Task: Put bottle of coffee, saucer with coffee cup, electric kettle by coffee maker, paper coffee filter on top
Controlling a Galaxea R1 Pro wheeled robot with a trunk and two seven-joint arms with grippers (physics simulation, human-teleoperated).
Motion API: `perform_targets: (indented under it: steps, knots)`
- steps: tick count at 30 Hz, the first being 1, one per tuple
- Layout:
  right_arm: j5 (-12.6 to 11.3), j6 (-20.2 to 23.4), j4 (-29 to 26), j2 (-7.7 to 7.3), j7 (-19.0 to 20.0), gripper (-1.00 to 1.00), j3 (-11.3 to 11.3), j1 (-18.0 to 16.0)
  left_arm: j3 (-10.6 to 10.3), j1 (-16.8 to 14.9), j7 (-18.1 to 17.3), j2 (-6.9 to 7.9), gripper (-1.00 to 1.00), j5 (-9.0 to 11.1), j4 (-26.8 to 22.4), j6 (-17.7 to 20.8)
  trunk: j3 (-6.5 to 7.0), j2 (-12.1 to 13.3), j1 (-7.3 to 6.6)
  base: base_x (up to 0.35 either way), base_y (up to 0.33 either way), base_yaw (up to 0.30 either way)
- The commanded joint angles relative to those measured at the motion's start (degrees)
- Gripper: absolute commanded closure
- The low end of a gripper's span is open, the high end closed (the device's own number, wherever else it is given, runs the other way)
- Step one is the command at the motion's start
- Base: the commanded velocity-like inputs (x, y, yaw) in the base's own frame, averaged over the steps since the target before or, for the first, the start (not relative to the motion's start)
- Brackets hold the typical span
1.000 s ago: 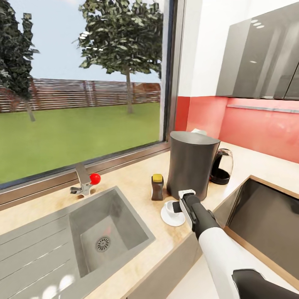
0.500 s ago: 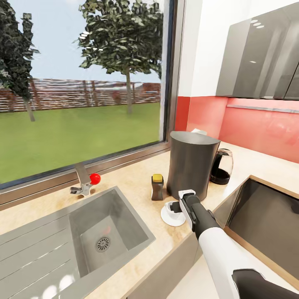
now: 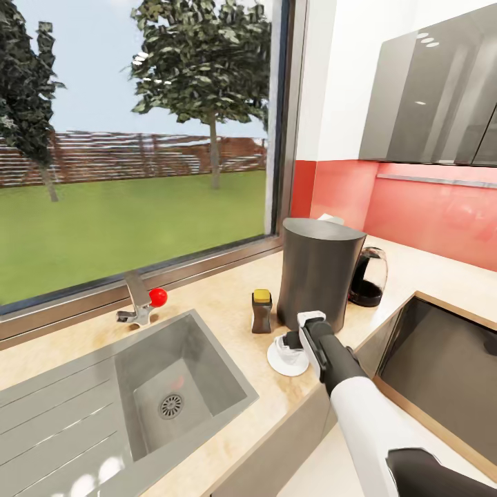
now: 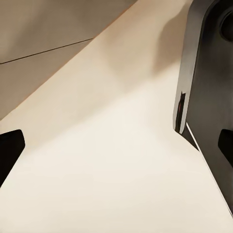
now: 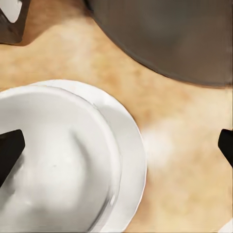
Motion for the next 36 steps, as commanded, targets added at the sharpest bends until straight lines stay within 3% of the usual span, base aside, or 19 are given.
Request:
perform_targets:
  steps: [1, 5, 16, 36]
  knots:
    - [0.4, 0.25, -0.61, 0.06, 0.13, -1.0, -0.15, -0.04, -0.5, -0.06, 0.09, 0.0, -1.0, 0.61, 0.05, 0.08, -0.11, -0.09, 0.02, 0.0, 0.0, 0.0]
    - [0.39, 0.26, -4.3, 0.06, 0.13, -1.0, -0.08, -0.04, -0.5, -0.06, 0.09, 0.0, -1.0, 0.61, 0.05, 0.06, -0.11, -0.09, 0.02, 0.0, 0.0, 0.0]
    - [0.36, 0.26, -5.04, 0.06, 0.13, -1.0, 0.03, -0.04, -0.5, -0.06, 0.09, 0.0, -1.0, 0.22, 0.05, 0.03, -0.11, -0.09, 0.02, -0.005, -0.012, 0.0]
    - [0.34, 0.32, -4.87, 0.06, 0.13, -1.0, 0.03, -0.04, -0.5, -0.06, 0.09, 0.0, -1.0, 0.53, 0.05, 0.04, -0.11, -0.09, 0.02, -0.119, -0.242, 0.0]
